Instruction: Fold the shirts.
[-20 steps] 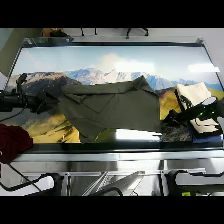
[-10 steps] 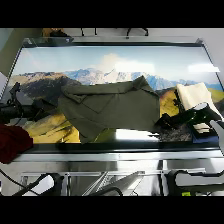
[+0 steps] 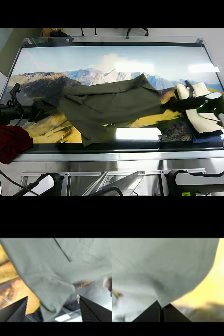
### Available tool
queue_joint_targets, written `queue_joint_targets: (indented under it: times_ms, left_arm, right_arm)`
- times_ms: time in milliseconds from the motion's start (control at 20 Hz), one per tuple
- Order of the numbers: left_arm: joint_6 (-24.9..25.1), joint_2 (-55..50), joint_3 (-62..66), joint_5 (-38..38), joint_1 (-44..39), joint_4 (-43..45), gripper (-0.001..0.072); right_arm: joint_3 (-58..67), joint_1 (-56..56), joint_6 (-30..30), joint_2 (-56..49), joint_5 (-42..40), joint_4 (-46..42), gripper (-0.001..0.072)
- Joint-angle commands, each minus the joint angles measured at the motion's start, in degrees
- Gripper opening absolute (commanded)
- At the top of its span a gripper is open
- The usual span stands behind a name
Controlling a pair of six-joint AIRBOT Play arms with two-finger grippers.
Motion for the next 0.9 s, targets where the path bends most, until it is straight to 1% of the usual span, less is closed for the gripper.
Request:
queue_joint_targets:
  times_ms: [0, 150, 250, 300, 450, 550, 700, 800, 850]
  left_arm:
    - [0.0, 0.0, -0.1, -0.9, -0.2, 0.4, 0.0695]
    - [0.0, 0.0, -0.1, -0.4, -2.5, 0.5, 0.0695]
    - [-0.2, 0.0, -1.8, 1.0, -6.4, 0.5, 0.0695]
    - [-0.4, 0.0, -4.2, 3.0, -9.2, 0.4, 0.0694]
    - [-1.3, 0.0, -14.1, 12.4, -19.1, -0.2, 0.0694]
    - [-2.3, 0.0, -18.6, 21.4, -25.8, -0.2, 0.0694]
    - [-4.5, 0.0, -20.6, 33.0, -32.2, -0.2, 0.0694]
    - [-5.6, -1.3, -19.7, 37.4, -34.7, -0.2, 0.0694]
    - [-5.7, -2.9, -18.5, 38.0, -35.6, -0.2, 0.0694]
  right_arm:
    - [7.5, -6.8, 2.8, 1.6, 0.3, 0.3, 0.0015]
    - [7.4, -8.7, 2.4, 1.8, 3.5, -0.4, 0.0015]
    - [7.4, -7.7, 2.3, 1.4, 5.5, -1.4, 0.0015]
    - [7.4, -7.4, 2.1, 1.3, 5.7, -1.4, 0.0015]
    - [7.4, -6.9, 1.6, 1.3, 5.8, -1.4, 0.0015]
    - [7.4, -6.9, 1.5, 1.3, 5.8, -1.4, 0.0015]
    - [7.4, -6.9, 1.0, 1.3, 6.7, -1.4, 0.0015]
    - [7.4, -6.9, 0.9, 1.3, 7.0, -1.4, 0.0015]
    - [7.4, -6.9, 0.9, 1.3, 7.0, -1.4, 0.0015]
